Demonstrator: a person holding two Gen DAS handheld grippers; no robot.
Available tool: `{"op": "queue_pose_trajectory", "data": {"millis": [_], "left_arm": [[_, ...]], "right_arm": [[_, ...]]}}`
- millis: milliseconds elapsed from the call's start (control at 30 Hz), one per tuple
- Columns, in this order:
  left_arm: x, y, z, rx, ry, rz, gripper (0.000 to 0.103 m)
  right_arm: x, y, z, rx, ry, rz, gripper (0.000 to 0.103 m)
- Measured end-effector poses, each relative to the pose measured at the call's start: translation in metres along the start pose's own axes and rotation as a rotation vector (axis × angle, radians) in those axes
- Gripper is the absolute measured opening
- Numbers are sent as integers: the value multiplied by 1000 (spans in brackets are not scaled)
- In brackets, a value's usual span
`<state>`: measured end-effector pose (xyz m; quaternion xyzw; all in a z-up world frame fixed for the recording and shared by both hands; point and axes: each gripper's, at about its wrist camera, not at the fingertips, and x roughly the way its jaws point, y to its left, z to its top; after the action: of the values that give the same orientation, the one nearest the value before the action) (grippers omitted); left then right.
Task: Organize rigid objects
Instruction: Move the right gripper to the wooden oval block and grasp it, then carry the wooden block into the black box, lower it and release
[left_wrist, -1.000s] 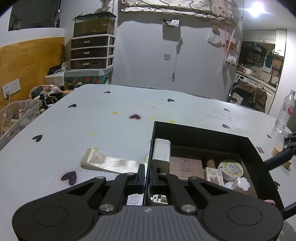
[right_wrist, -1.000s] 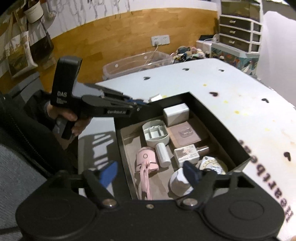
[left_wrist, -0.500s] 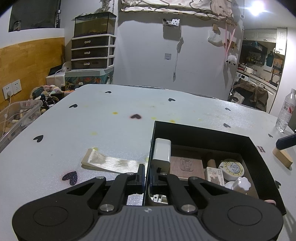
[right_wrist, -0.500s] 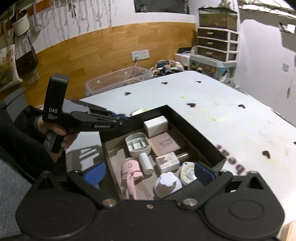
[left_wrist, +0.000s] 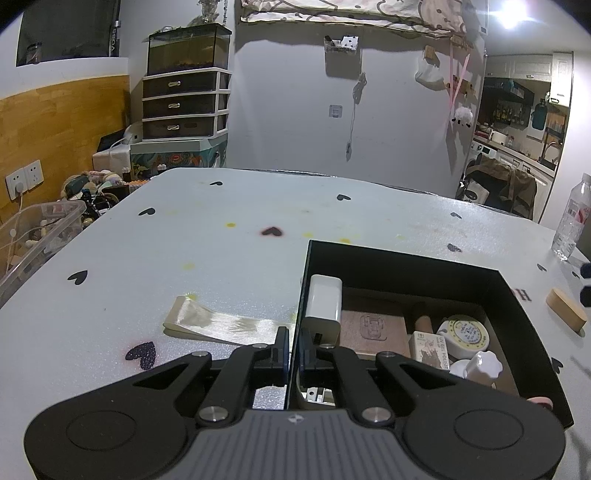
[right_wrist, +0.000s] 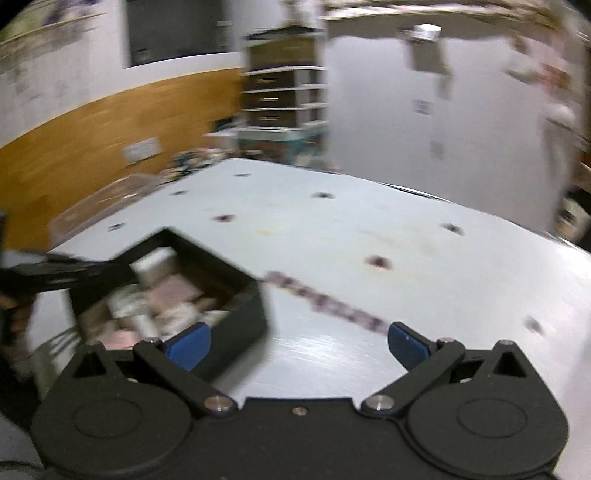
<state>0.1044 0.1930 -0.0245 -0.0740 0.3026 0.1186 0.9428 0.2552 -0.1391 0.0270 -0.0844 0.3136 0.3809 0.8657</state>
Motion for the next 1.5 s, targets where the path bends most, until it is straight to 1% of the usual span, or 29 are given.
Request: {"op": "queue_pose_trajectory", "data": {"millis": [133,200,333,433,467,533,633,833,967,1133,1267,1433,1467,1500], "left_arm": [[0,0,0,0,0,0,4],[0,0,0,1,0,0,4],[0,0,0,1,0,0,4],[0,0,0,0,0,1,4],[0,0,0,1,1,1,4],[0,0,0,2,1,1,4],[0,0,0,1,1,1,4],[0,0,0,2,1,1,4],[0,0,0,1,1,1,4],[0,-1,0,1,1,1,4],[0,0,0,1,2,0,4],[1,0,-1,1,3,-1,4],[1,0,-1,0,3,-1,4],[1,0,-1,0,3,-1,4]], "right_arm": [[1,-33,-16,154,28,-121,103],[0,-46,-27,224,39,-149,103],[3,-67,-49,340,77,-146,103],[9,-79,-61,387,106,-136,103],[11,-82,-63,396,111,-138,103],[15,-88,-67,406,114,-169,103],[20,-98,-67,436,100,-213,103],[29,-115,-66,493,64,-260,103],[40,-114,-57,505,55,-262,103],[62,-112,-40,533,53,-356,103],[80,-108,-28,524,65,-399,102],[98,-100,-18,450,108,-466,94],[99,-99,-17,440,110,-481,90],[100,-99,-16,432,110,-494,89]]}}
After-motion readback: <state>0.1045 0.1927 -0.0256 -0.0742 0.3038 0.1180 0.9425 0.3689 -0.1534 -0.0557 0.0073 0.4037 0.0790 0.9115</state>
